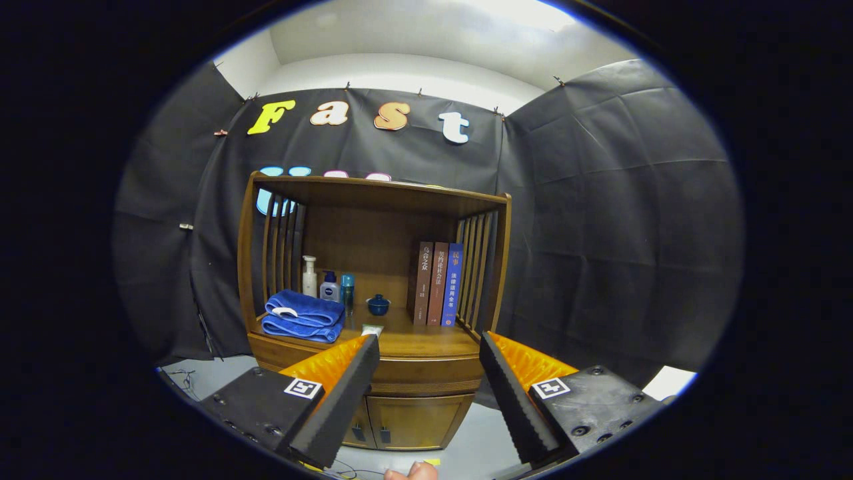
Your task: Pull open the drawer, take out the items inside it, and place them on the countertop above the cabinet.
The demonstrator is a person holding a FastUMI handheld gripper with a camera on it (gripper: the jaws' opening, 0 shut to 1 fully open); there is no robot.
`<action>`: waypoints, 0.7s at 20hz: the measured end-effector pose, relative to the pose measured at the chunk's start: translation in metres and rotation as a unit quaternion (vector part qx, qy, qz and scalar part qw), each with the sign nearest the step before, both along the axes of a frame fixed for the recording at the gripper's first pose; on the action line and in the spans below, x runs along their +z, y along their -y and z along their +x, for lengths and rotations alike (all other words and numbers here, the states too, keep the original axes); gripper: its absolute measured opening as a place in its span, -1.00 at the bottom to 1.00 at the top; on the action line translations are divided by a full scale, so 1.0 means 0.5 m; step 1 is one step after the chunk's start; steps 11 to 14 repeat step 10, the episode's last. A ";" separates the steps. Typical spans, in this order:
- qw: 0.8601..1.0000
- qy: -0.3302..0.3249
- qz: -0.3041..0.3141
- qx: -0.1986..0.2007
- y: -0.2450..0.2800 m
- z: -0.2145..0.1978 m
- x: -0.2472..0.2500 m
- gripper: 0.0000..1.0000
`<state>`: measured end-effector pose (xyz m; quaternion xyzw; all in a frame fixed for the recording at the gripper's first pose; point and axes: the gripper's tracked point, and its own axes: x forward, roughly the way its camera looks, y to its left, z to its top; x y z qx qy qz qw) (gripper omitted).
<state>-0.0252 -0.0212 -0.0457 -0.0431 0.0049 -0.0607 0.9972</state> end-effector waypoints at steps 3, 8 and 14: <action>1.000 -0.001 0.001 0.000 0.000 -0.001 0.000 0.97; 1.000 0.002 -0.003 0.002 -0.003 -0.001 0.006 0.97; 1.000 0.003 -0.003 0.003 -0.006 0.000 0.008 0.97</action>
